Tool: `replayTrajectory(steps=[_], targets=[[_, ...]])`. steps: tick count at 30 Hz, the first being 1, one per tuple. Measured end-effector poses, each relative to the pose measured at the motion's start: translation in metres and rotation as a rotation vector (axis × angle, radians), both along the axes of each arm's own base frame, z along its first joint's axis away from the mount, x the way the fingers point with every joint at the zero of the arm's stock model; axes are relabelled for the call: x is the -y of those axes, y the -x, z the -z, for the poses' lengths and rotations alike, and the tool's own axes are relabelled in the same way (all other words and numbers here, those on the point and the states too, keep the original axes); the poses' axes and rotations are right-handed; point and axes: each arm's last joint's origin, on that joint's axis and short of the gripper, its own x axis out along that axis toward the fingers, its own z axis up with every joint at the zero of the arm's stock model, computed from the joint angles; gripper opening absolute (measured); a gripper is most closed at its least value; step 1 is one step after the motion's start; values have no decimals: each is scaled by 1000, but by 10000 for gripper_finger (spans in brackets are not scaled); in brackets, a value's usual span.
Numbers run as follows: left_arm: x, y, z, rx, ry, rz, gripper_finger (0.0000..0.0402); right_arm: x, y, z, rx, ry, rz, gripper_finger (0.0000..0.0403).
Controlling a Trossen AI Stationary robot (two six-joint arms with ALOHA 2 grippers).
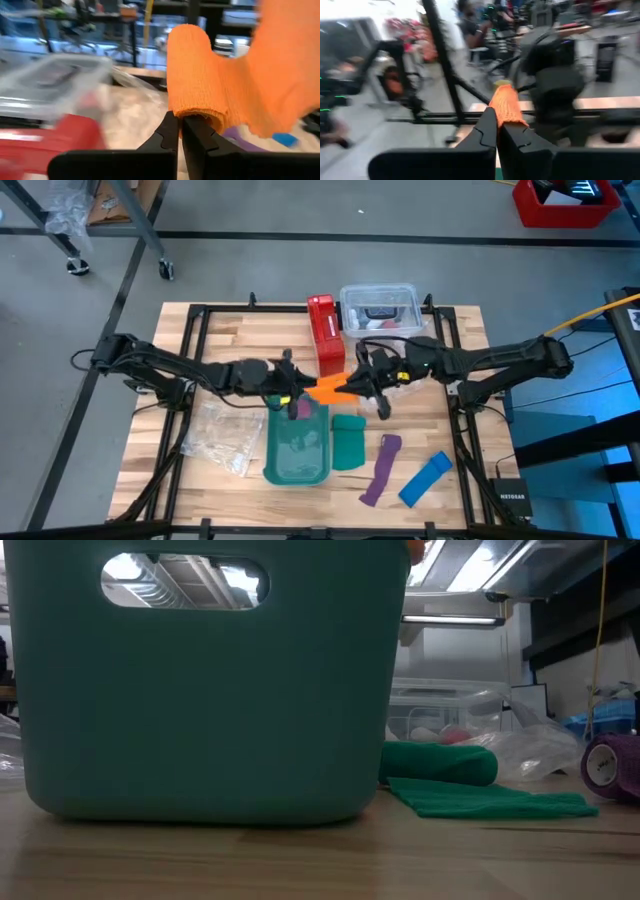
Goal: Roll bandage
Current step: Roll the orange bandage
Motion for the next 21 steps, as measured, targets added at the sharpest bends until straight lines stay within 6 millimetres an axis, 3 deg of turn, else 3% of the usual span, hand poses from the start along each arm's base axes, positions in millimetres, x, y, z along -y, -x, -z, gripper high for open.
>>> replayTrajectory(steps=[8, 14, 21], targets=[[28, 0, 6, -12, 41, 121, 0, 5, 0, -11, -44, 177, 151, 1], [45, 2, 1, 34, 52, 205, 0, 8, 1, -2, -147, 273, 253, 0], [55, 5, -5, 99, 32, 246, 0, 9, 3, 7, -240, 297, 250, 4]])
